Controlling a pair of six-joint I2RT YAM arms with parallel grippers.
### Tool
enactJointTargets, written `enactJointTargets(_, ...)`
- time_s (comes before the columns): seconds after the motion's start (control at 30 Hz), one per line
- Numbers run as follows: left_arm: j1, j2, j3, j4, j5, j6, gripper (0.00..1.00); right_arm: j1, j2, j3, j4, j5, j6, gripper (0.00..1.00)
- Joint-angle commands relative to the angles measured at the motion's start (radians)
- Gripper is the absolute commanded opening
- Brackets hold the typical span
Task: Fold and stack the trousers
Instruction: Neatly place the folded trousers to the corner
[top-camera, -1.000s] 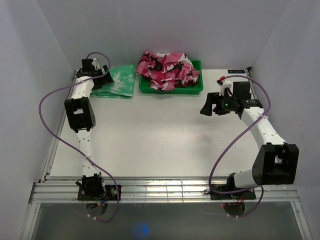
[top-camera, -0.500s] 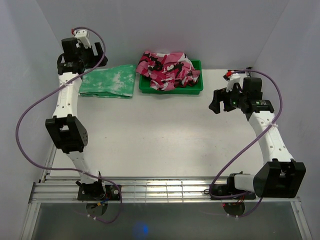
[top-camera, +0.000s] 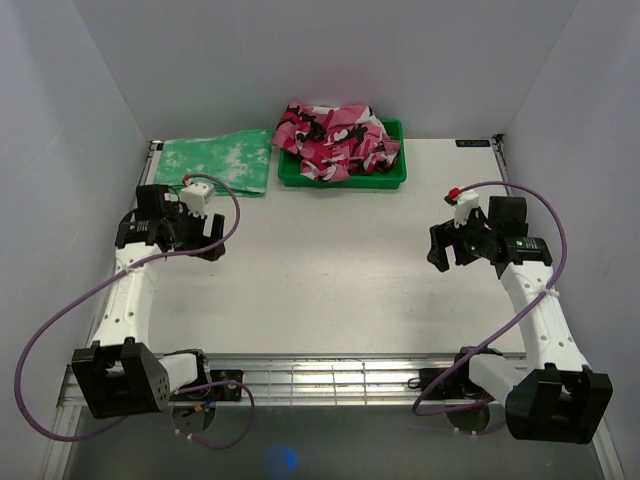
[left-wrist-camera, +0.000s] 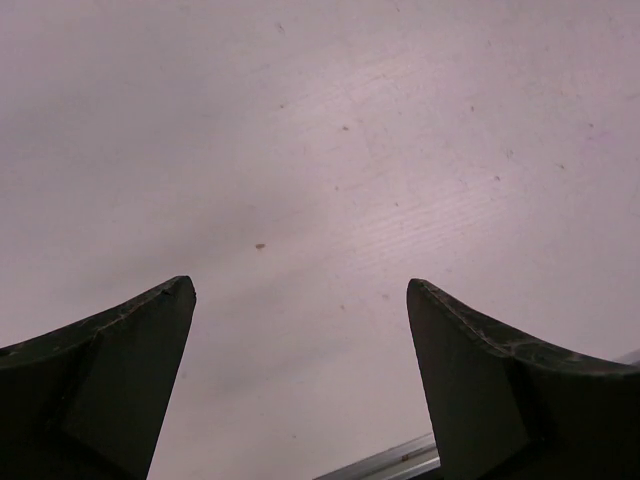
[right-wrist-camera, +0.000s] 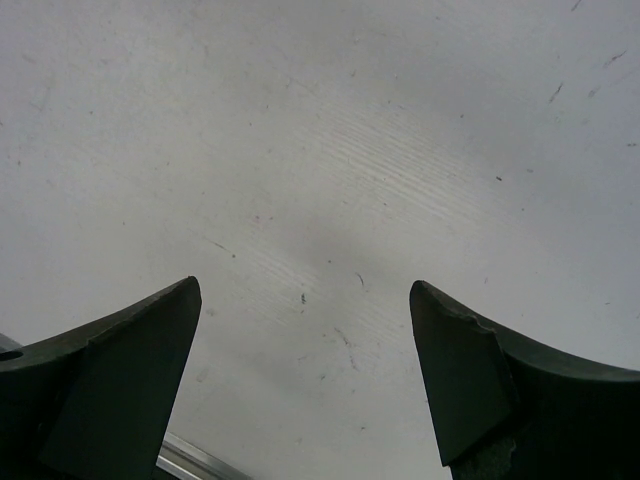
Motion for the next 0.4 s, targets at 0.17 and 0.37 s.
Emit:
enactJointTargets(0.17, 0.001, -0.136, -0.103, -0.078, 0.066, -0.001, 0.98, -0.001, -0.13, -0.07, -0.037, 0.004, -0.123, 0.9)
enactJointTargets(0.37, -0.001, -0.179, -0.089, -0.061, 0.012, 0.026, 0.98, -0.001, -0.125, -0.055, -0.037, -0.024, -0.129, 0.9)
